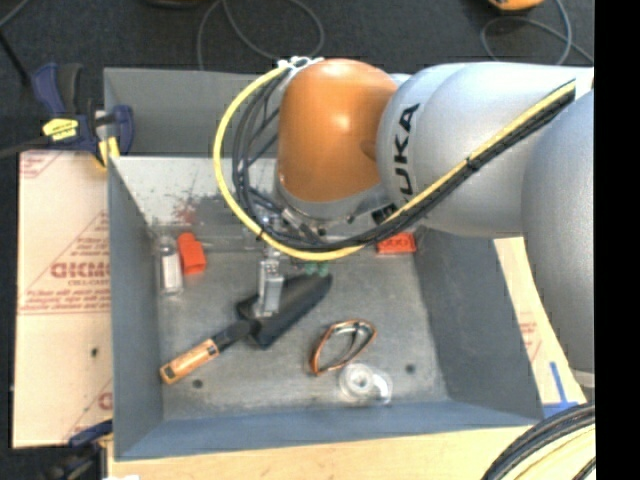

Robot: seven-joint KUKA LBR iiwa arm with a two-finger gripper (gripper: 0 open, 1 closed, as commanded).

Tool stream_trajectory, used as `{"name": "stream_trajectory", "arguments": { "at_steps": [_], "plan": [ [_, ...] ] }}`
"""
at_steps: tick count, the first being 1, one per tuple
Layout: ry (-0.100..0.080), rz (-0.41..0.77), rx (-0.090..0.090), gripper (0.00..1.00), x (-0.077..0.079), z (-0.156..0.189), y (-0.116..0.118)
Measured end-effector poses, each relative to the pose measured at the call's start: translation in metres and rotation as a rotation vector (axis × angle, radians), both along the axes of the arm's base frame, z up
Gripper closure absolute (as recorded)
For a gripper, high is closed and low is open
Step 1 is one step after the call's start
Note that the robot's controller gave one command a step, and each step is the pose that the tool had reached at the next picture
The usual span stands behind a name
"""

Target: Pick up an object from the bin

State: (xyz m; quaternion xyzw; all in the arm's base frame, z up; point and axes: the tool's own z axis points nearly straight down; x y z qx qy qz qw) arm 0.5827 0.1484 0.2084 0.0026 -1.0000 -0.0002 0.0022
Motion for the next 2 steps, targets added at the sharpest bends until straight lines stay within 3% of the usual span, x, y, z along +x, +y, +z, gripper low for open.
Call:
{"name": "stream_trajectory", "arguments": {
  "at_steps": [1,2],
  "plan": [
    [-0.007,-0.003,0.001,0.00,0.001,0.005,-0.001],
    [-0.016,0.023,0.003,0.00,-0.005,-0.028,-0.019]
  ]
}}
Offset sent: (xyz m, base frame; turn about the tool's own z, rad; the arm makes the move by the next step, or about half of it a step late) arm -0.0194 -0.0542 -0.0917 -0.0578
